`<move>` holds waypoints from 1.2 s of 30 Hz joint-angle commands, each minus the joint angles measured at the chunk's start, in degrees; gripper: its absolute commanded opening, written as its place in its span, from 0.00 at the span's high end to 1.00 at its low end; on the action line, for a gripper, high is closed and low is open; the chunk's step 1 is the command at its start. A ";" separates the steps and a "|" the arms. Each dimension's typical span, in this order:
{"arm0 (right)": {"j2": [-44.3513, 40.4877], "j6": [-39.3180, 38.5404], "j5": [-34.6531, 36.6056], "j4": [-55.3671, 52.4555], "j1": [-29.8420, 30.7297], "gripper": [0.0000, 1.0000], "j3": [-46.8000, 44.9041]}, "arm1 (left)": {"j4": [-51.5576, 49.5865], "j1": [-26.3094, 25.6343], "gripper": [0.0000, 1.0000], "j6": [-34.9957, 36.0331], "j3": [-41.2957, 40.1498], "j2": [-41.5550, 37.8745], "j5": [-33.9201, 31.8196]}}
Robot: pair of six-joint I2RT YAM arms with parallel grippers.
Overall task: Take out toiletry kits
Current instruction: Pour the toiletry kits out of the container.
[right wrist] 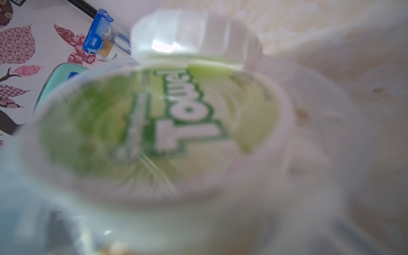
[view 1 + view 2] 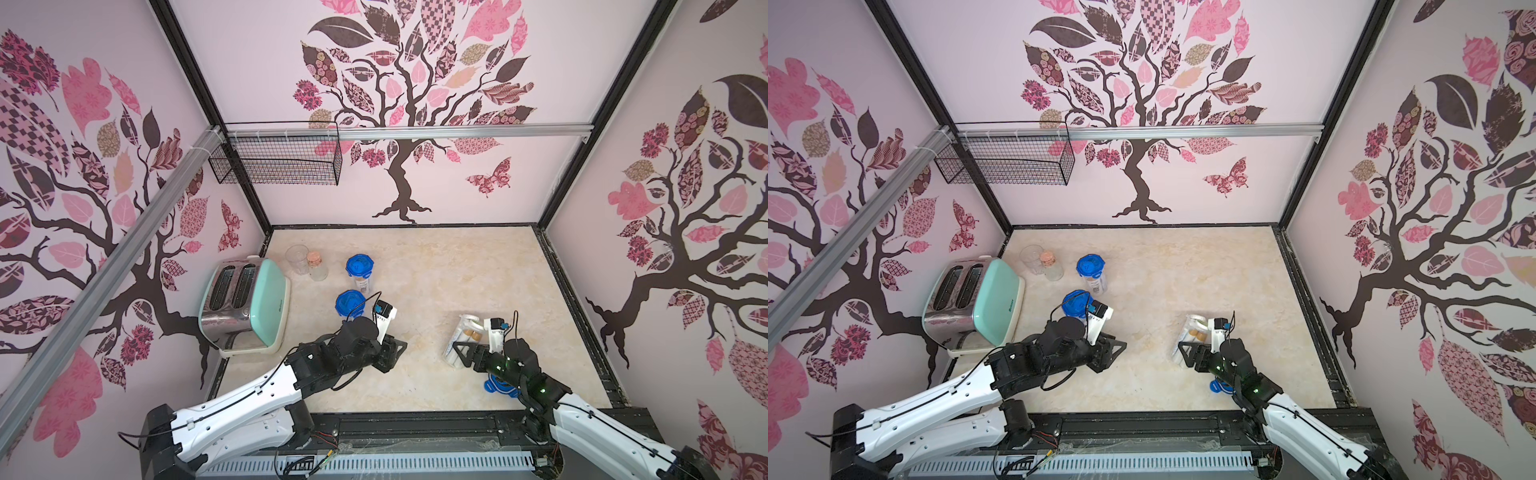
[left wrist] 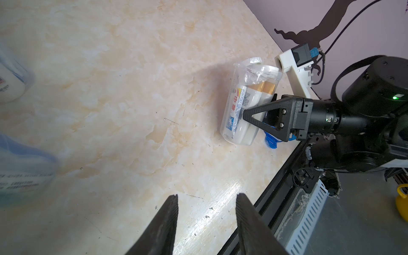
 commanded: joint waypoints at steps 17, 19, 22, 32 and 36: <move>3.21 20.72 1.07 -11.96 0.35 0.29 3.17 | 5.43 -0.23 0.52 2.06 -0.75 4.53 3.69; 2.56 23.33 1.22 -12.46 0.24 0.27 2.65 | 5.86 -0.23 0.52 2.28 -1.09 4.43 3.61; 1.08 26.16 1.48 -13.18 0.28 0.26 1.65 | 5.62 -0.30 0.52 2.92 -0.96 4.62 3.52; -4.29 36.99 0.63 -13.96 0.25 0.27 -1.28 | 10.19 -0.25 0.51 3.38 -2.62 8.24 5.97; -5.54 39.31 0.62 -13.64 0.21 0.27 -1.24 | 12.69 -0.70 0.51 4.12 -3.04 10.02 6.76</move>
